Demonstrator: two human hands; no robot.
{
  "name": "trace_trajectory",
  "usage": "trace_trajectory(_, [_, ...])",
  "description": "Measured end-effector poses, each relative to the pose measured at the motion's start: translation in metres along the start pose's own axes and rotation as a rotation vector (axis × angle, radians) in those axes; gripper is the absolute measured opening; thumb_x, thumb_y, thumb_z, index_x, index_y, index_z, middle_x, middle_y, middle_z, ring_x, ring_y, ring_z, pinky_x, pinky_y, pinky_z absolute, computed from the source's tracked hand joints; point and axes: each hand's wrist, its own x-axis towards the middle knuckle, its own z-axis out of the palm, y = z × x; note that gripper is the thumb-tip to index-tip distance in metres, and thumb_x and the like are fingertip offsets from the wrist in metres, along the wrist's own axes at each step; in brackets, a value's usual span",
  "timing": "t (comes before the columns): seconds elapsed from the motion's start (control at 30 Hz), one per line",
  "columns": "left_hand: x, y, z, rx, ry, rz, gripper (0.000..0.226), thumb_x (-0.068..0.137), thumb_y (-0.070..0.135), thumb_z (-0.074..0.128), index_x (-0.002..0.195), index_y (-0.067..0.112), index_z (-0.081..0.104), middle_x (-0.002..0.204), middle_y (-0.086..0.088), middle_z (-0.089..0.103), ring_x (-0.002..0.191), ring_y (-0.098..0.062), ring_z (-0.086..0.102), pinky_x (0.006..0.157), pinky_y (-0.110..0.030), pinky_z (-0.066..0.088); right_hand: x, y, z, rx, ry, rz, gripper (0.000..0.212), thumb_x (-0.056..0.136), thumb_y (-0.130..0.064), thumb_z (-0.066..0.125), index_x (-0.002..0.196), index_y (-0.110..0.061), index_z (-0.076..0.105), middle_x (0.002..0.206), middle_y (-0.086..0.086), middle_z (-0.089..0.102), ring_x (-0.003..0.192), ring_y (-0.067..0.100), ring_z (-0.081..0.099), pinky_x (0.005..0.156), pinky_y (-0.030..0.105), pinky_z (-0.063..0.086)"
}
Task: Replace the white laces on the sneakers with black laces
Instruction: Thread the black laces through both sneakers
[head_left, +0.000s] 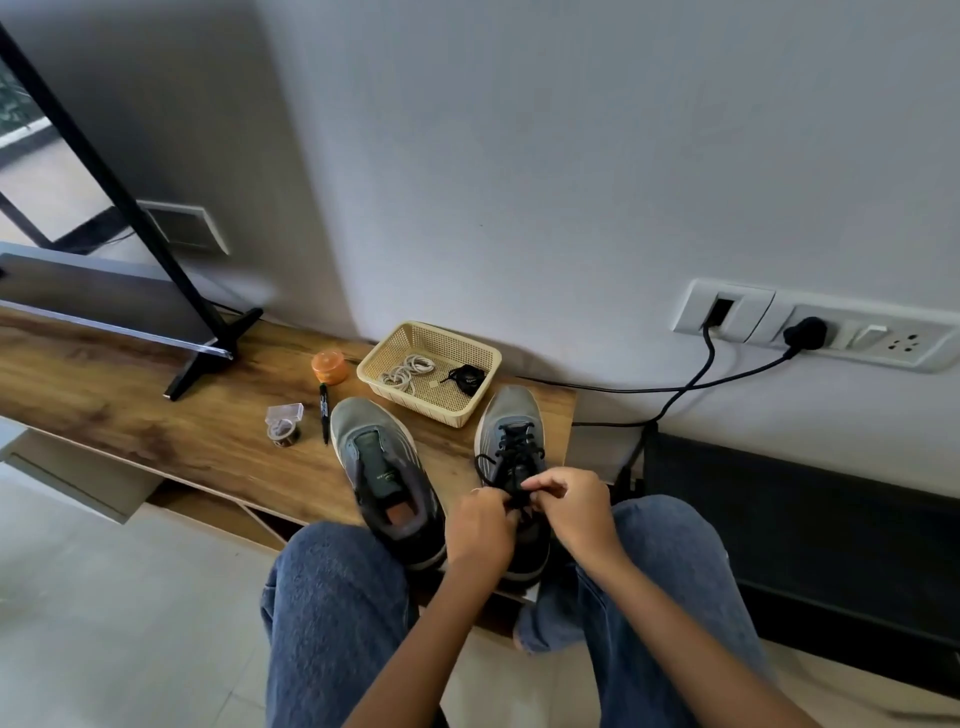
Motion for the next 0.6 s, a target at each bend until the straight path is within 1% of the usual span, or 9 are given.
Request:
trace_trajectory(0.1, [-0.011, -0.009, 0.000, -0.277, 0.095, -0.084, 0.029, 0.094, 0.015, 0.051, 0.119, 0.016, 0.067, 0.115, -0.006, 0.067, 0.105, -0.023, 0.062, 0.086, -0.031, 0.048, 0.000, 0.012, 0.010, -0.196, -0.002, -0.116, 0.023, 0.085, 0.002, 0.061, 0.095, -0.012, 0.076, 0.098, 0.002, 0.072, 0.091, 0.009, 0.063, 0.083, 0.012, 0.043])
trace_trajectory(0.2, [-0.015, -0.016, 0.000, -0.498, 0.185, -0.162, 0.030, 0.095, 0.013, 0.049, 0.122, 0.018, 0.061, 0.117, -0.005, 0.060, 0.100, -0.018, 0.061, 0.090, -0.035, 0.050, 0.000, 0.016, 0.020, -0.437, -0.178, -0.186, 0.030, 0.085, -0.011, 0.062, 0.113, -0.020, 0.069, 0.115, 0.001, 0.066, 0.106, 0.016, 0.060, 0.092, 0.023, 0.044])
trace_trajectory(0.27, [-0.011, -0.017, 0.001, -0.585, 0.197, -0.186, 0.035, 0.097, 0.012, 0.046, 0.131, 0.015, 0.054, 0.124, -0.008, 0.058, 0.106, -0.019, 0.059, 0.096, -0.036, 0.047, 0.000, 0.012, 0.024, -0.672, -0.289, -0.228, 0.032, 0.086, -0.017, 0.059, 0.117, -0.023, 0.066, 0.120, 0.000, 0.063, 0.112, 0.019, 0.055, 0.092, 0.029, 0.042])
trace_trajectory(0.33, [-0.008, -0.013, 0.002, -0.642, 0.169, -0.206, 0.045, 0.099, 0.010, 0.042, 0.144, 0.012, 0.041, 0.130, -0.009, 0.056, 0.118, -0.023, 0.054, 0.099, -0.030, 0.041, -0.001, 0.003, 0.023, -0.835, -0.297, -0.276, 0.030, 0.088, -0.016, 0.053, 0.114, -0.021, 0.067, 0.115, 0.002, 0.062, 0.113, 0.021, 0.049, 0.090, 0.032, 0.039])
trace_trajectory(0.4, [-0.006, -0.010, 0.003, -0.671, 0.160, -0.220, 0.052, 0.100, 0.010, 0.041, 0.150, 0.012, 0.028, 0.132, -0.009, 0.055, 0.125, -0.024, 0.050, 0.100, -0.030, 0.037, -0.003, -0.005, 0.021, -0.799, -0.219, -0.289, 0.028, 0.088, -0.015, 0.050, 0.108, -0.018, 0.069, 0.107, 0.003, 0.064, 0.111, 0.022, 0.047, 0.087, 0.033, 0.037])
trace_trajectory(0.43, [-0.004, -0.009, 0.004, -0.677, 0.167, -0.219, 0.052, 0.101, 0.011, 0.041, 0.151, 0.013, 0.027, 0.133, -0.010, 0.055, 0.125, -0.025, 0.050, 0.100, -0.031, 0.036, -0.002, -0.006, 0.020, -0.716, -0.140, -0.289, 0.027, 0.086, -0.011, 0.050, 0.104, -0.015, 0.070, 0.103, 0.003, 0.065, 0.107, 0.023, 0.049, 0.084, 0.032, 0.038])
trace_trajectory(0.5, [-0.001, -0.007, 0.007, -0.672, 0.198, -0.205, 0.048, 0.102, 0.013, 0.040, 0.150, 0.014, 0.033, 0.135, -0.011, 0.056, 0.124, -0.024, 0.051, 0.098, -0.028, 0.037, 0.002, -0.004, 0.016, -0.496, 0.056, -0.263, 0.026, 0.084, -0.001, 0.049, 0.097, -0.008, 0.070, 0.098, 0.006, 0.064, 0.099, 0.024, 0.053, 0.079, 0.031, 0.042])
trace_trajectory(0.57, [0.003, -0.005, 0.007, -0.644, 0.245, -0.186, 0.044, 0.103, 0.013, 0.040, 0.147, 0.014, 0.040, 0.134, -0.009, 0.058, 0.122, -0.022, 0.053, 0.094, -0.024, 0.037, 0.010, -0.004, 0.011, -0.353, 0.176, -0.232, 0.028, 0.086, 0.004, 0.048, 0.105, -0.004, 0.067, 0.104, 0.009, 0.062, 0.099, 0.025, 0.055, 0.081, 0.033, 0.047])
trace_trajectory(0.6, [0.004, -0.004, 0.008, -0.624, 0.260, -0.165, 0.042, 0.103, 0.014, 0.040, 0.145, 0.014, 0.043, 0.132, -0.009, 0.059, 0.120, -0.022, 0.055, 0.092, -0.022, 0.038, 0.016, -0.004, 0.009, -0.332, 0.178, -0.219, 0.030, 0.089, 0.004, 0.047, 0.113, -0.004, 0.064, 0.111, 0.010, 0.061, 0.104, 0.025, 0.056, 0.085, 0.034, 0.048])
